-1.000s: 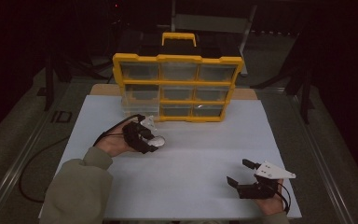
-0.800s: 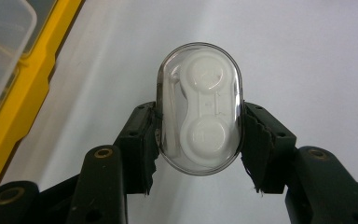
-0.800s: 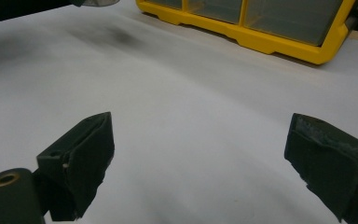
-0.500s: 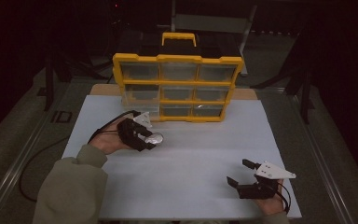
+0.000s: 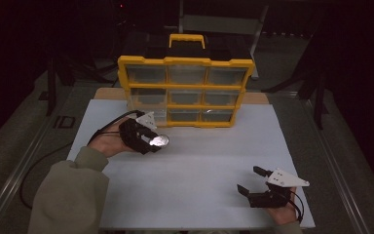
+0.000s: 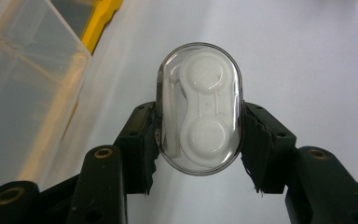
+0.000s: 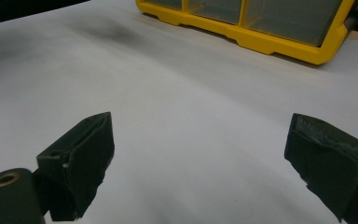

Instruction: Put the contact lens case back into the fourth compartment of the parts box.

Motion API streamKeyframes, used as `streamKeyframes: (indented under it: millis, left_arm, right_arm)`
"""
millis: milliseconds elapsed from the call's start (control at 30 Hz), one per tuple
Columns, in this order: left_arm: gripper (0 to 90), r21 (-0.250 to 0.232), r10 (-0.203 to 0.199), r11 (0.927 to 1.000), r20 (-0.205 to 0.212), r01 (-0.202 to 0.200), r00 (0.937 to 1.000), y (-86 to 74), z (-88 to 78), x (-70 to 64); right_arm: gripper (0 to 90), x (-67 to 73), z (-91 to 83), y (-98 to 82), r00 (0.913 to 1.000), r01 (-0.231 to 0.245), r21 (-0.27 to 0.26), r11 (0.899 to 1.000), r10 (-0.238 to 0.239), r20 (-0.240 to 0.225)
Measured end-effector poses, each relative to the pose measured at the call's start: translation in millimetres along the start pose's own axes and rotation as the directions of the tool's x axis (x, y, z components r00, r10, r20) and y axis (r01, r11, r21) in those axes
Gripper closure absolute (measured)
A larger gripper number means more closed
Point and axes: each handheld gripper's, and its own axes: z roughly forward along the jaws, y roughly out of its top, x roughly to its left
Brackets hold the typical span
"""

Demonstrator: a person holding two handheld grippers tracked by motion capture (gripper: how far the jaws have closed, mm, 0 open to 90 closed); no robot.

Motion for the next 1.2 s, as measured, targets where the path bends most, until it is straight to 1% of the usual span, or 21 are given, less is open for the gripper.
streamKeyframes:
  millis: [133,333,467,600,767,967,1200]
  left_arm:
    - [49.9,0.002,0.01,0.9999,-0.011,-0.01,0.9999,4.6,-8.5,1.1]
    - [49.9,-0.001,0.018,0.9998,-0.009,-0.018,0.9998,9.5,-16.2,2.1]
    - [49.9,-0.001,0.015,0.9999,-0.002,-0.015,0.9999,12.1,-20.4,3.8]
    - [49.9,-0.003,0.017,0.9998,-0.003,-0.017,0.9998,13.9,-24.1,5.0]
    - [49.8,-0.011,0.02,0.9997,-0.005,-0.02,0.9998,18.0,-33.0,7.2]
    - [49.8,-0.006,0.02,0.9998,0.006,-0.02,0.9998,20.7,-40.0,9.9]
    - [49.8,-0.012,0.008,0.9999,0.002,-0.008,1.0,21.2,-45.6,14.3]
  right_arm:
    - [7.8,0.2,0.0,0.1,1.0,0.0,0.002,1.0,0.0,0.0]
    - [7.7,0.1,0.1,0.0,1.0,0.0,0.0,1.0,0.0,-0.001]
    - [7.8,-0.1,0.2,-0.1,1.0,-0.001,0.001,1.0,0.001,-0.002]
    - [7.8,0.0,0.6,-0.2,1.0,0.001,0.002,1.0,-0.001,-0.003]
    - [7.8,-0.3,0.2,-0.2,1.0,-0.004,0.001,1.0,0.004,-0.003]
    - [7.8,-0.3,0.4,-0.2,1.0,-0.002,0.002,1.0,0.002,-0.004]
    - [7.8,-0.2,0.2,-0.2,1.0,-0.003,0.002,1.0,0.003,-0.002]
